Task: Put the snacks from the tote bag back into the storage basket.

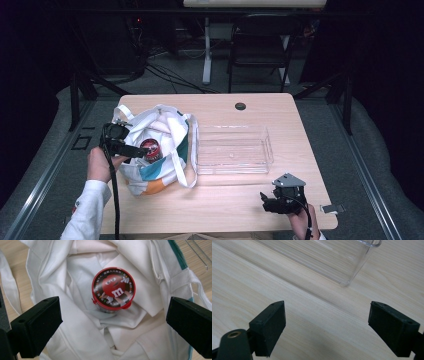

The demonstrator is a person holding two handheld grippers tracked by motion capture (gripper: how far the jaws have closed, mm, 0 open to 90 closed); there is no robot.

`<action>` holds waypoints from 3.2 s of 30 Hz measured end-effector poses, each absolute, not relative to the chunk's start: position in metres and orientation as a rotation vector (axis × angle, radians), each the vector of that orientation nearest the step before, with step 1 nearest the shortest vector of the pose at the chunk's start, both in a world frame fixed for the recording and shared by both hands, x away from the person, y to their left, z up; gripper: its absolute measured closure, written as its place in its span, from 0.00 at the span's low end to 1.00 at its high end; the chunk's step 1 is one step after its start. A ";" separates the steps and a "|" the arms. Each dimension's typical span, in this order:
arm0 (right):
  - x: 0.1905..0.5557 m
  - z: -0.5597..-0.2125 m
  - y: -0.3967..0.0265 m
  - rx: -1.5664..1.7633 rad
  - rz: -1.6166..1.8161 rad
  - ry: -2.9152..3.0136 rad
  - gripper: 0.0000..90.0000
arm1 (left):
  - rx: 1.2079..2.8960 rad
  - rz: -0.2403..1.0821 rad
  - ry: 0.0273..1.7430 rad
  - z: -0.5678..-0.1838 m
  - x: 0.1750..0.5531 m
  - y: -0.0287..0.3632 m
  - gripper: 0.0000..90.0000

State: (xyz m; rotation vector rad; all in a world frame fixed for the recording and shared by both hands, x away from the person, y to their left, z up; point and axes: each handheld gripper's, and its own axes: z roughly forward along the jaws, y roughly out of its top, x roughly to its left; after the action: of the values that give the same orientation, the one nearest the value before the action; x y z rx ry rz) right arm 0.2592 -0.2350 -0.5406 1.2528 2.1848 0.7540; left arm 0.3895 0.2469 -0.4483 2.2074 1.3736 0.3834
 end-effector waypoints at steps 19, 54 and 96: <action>0.259 -0.541 -0.234 1.258 0.759 2.186 0.15 | 2.293 0.363 1.363 -0.462 0.421 0.220 0.01; 0.259 -0.541 -0.234 1.256 0.754 2.186 0.15 | 2.457 0.351 1.407 -0.492 0.444 0.203 0.10; 0.259 -0.541 -0.234 1.260 0.773 2.180 0.15 | 2.464 0.352 1.392 -0.488 0.440 0.207 0.29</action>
State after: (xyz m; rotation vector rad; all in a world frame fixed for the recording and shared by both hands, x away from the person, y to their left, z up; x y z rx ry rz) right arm 0.2593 -0.2342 -0.5406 1.2597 2.1796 0.7730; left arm 0.4400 0.2070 -0.4876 2.4640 1.3915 0.3521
